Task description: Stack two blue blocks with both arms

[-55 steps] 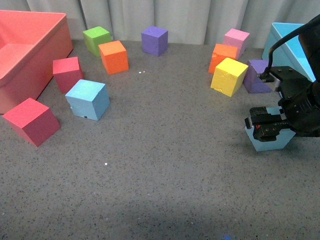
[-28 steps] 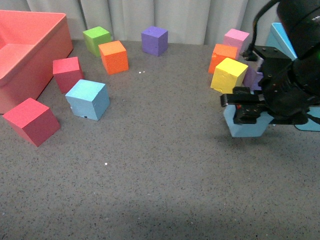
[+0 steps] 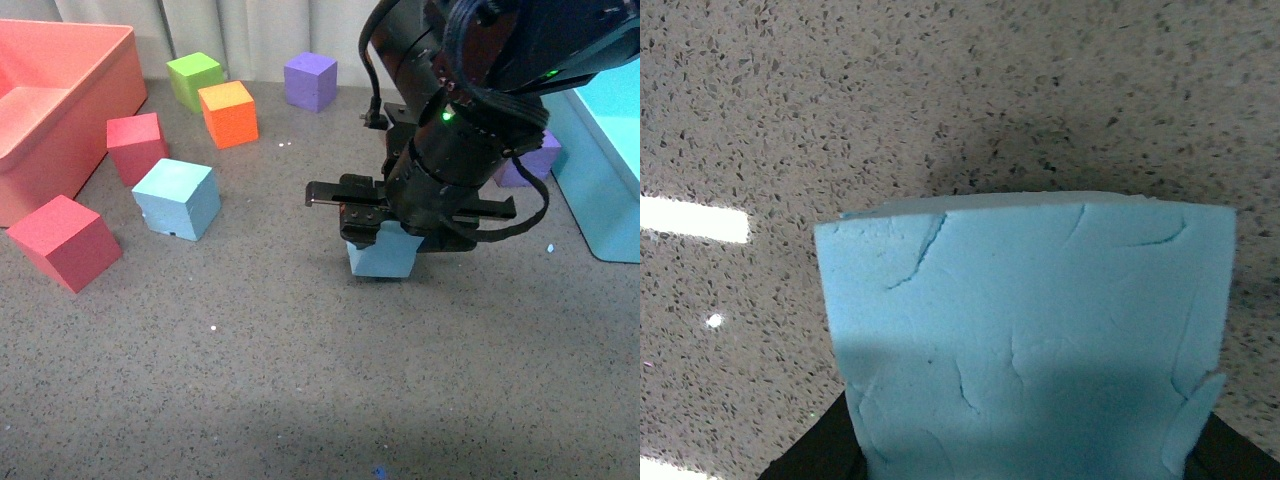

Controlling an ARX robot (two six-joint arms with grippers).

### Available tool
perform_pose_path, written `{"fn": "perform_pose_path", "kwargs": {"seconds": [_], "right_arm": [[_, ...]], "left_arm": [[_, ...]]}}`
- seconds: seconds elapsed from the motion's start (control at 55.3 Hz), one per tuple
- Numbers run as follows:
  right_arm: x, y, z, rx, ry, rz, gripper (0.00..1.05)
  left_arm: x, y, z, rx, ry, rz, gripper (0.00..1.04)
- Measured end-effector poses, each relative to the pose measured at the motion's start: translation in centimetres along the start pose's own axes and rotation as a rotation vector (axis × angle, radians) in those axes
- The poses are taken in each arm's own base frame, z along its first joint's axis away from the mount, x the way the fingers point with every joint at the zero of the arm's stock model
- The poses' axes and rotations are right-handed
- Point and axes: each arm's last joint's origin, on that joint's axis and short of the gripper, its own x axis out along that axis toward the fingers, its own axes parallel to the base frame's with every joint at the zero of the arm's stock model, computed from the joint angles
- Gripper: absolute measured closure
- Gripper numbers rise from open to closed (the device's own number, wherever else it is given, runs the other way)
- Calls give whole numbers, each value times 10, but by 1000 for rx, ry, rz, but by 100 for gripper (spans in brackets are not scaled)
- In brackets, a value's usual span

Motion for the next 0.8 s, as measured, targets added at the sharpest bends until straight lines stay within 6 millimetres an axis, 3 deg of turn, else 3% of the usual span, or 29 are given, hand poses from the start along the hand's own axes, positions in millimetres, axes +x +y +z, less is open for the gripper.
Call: {"fn": "perform_pose_path", "kwargs": {"seconds": [0.271,0.542,0.795], "right_arm": [[11,18,8,-11,-8,-4,60],[18,24,8,-18,-15,-14,60],[8,20,5,1,-59,42,14]], "left_arm": [[0,0,0,0,0,0,7],[0,0,0,0,0,0,7],[0,0,0,0,0,0,7]]}}
